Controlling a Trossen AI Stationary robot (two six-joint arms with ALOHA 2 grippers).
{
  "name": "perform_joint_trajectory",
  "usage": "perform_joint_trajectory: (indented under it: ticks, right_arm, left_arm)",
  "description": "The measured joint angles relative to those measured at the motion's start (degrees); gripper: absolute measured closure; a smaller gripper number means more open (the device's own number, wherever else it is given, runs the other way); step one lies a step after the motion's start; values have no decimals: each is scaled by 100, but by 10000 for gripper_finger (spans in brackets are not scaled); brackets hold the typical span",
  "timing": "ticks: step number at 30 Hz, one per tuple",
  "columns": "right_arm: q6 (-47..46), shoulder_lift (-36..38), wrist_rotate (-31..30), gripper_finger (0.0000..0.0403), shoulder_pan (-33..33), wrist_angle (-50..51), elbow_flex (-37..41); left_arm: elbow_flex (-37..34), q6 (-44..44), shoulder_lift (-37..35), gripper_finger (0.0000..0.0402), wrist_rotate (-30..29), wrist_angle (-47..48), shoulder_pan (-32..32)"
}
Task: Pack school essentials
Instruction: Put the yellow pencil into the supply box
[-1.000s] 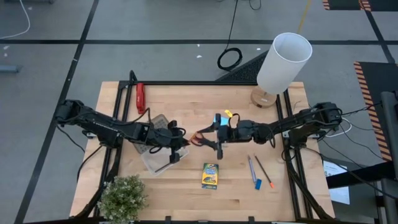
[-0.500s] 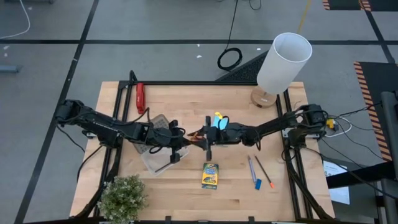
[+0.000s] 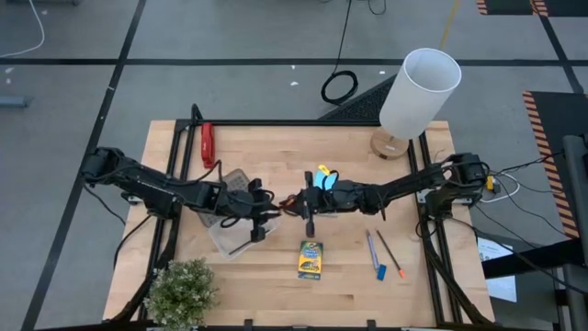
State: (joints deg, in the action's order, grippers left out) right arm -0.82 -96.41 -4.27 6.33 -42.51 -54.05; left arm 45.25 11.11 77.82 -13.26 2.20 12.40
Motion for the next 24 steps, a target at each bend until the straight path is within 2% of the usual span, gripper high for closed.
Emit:
perform_joint_trajectory:
  ticks: [5,9,13,18,24]
  right_arm:
    - [3,331,2,392,4,425,5]
    - [27,625,-14,390,42,294,133]
    - [-28,856,-9,391,54,-340,591]
    - [-188,864,-19,391,46,-1770,1232]
    - [-153,866,-22,391,50,-2806,1545]
  left_arm:
    - [0,-201,-89,224,-562,-68,270]
    - [0,-336,-114,187,-878,-343,379]
    - [0,-369,-114,178,-1022,-634,402]
    - [0,-414,-113,177,-1075,-1175,400]
    - [-7,-527,14,177,-1075,-1578,402]
